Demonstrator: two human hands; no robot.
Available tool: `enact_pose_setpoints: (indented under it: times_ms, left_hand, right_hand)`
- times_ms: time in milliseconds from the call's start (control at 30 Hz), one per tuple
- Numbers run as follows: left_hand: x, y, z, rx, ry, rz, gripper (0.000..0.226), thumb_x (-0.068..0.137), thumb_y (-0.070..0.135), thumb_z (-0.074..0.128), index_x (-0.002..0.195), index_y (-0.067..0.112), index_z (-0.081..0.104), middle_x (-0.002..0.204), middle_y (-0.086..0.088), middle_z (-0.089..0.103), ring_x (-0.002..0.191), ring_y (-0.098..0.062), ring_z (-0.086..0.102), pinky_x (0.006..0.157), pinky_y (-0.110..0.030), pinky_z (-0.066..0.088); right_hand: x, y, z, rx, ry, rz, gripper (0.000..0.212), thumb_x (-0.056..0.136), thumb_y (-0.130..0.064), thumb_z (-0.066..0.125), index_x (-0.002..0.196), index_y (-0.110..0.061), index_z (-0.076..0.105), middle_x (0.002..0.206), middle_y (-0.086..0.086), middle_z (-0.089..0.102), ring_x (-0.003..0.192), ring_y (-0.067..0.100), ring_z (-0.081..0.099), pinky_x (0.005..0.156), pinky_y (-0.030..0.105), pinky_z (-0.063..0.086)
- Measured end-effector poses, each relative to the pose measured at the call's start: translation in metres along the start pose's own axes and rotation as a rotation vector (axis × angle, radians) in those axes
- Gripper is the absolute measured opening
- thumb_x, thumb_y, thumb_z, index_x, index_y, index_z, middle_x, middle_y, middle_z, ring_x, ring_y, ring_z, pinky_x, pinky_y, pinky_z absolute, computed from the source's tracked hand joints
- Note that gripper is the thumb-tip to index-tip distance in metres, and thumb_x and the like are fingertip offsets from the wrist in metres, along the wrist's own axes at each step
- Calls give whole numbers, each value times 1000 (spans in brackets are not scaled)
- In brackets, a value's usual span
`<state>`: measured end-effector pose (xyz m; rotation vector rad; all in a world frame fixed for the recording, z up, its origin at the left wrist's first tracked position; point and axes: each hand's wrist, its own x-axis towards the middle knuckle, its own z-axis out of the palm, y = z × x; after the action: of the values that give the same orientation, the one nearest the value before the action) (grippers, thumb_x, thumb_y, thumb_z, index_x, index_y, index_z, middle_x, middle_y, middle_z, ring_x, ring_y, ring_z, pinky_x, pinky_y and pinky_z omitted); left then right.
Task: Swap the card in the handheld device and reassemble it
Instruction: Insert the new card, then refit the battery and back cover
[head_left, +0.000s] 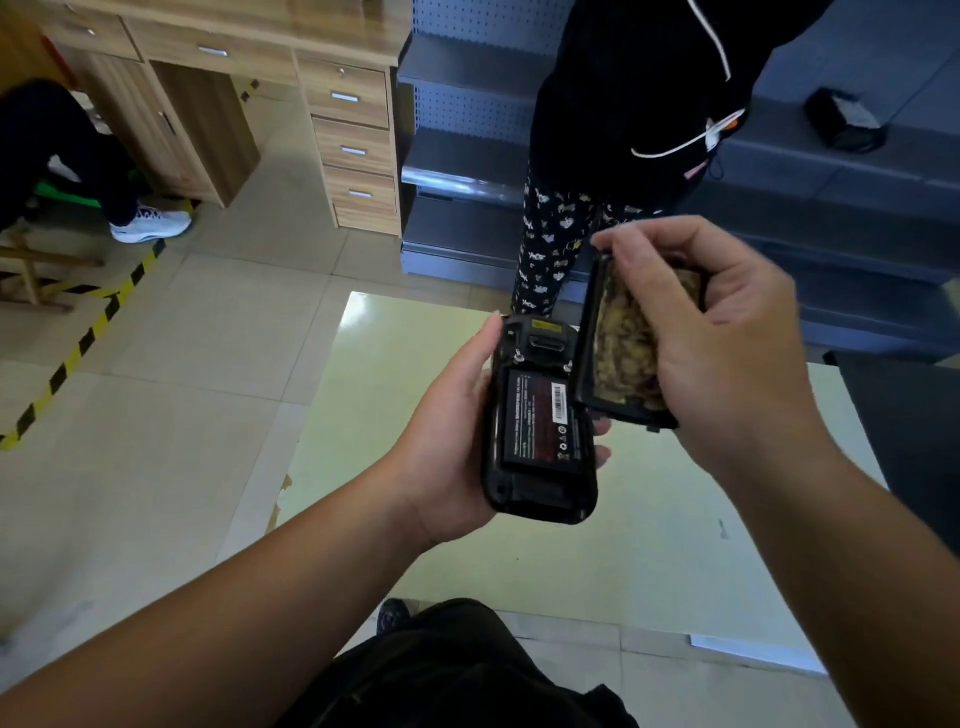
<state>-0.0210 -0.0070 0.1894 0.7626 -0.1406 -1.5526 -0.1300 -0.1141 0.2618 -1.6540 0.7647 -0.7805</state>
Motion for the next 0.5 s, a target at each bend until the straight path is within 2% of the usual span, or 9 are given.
enact_pose_setpoints:
  times_ms: [67,133,200,267,333,400,467,500]
  left_hand:
    - [-1,-2,6,6,40,35,68,99,59,47,129,-1,61,106,-21,67,87,-32,70,79,-45,63]
    - [-3,-2,11,-26,57,46,67,99,58,47,130,0,62,104,-21,66,86,-32,70,77,-43,63]
    - [-5,0,14,-71,54,42,70,98,61,45,129,1,65,103,-21,67,83,-33,69,73,-42,63]
    - [-8,1,17,-110,58,32,71,97,64,43,122,2,70,101,-22,70,80,-34,70,70,-41,63]
    - [-9,2,20,-135,88,30,74,96,67,43,115,2,73,99,-23,72,77,-36,71,67,-42,63]
    - [-9,3,23,-150,116,32,81,95,69,42,121,-2,69,98,-24,71,76,-37,70,65,-42,63]
    - [-9,3,23,-133,142,35,83,94,72,41,122,-2,69,93,-21,73,72,-35,70,63,-40,63]
    - [-9,4,23,-117,150,35,81,93,72,40,114,1,73,88,-18,75,68,-33,71,61,-37,63]
  right_hand:
    - [0,-5,-2,65,32,15,13,100,-27,68,94,-20,78,99,19,72,84,25,70,72,54,66]
    - [0,-7,-6,135,58,54,13,100,-27,68,93,-22,78,99,22,71,86,26,70,71,51,66]
    - [-1,-8,-12,156,62,70,13,99,-26,69,93,-20,78,92,13,71,82,25,70,66,47,66]
    - [0,-8,-17,93,34,58,13,95,-28,74,90,-16,78,85,6,73,71,21,72,54,42,64]
    - [0,-11,-26,-58,-66,5,17,86,-31,82,82,-15,78,71,-4,73,55,11,70,43,28,57]
    - [0,-14,-34,-272,-241,-109,21,77,-40,86,78,-21,78,68,-8,75,51,3,67,47,14,52]
    - [-2,-18,-41,-451,-411,-185,29,71,-51,89,78,-25,78,69,-8,76,54,3,68,51,9,50]
    - [-4,-20,-44,-507,-474,-183,36,69,-58,90,80,-26,77,70,-8,76,54,5,68,49,10,50]
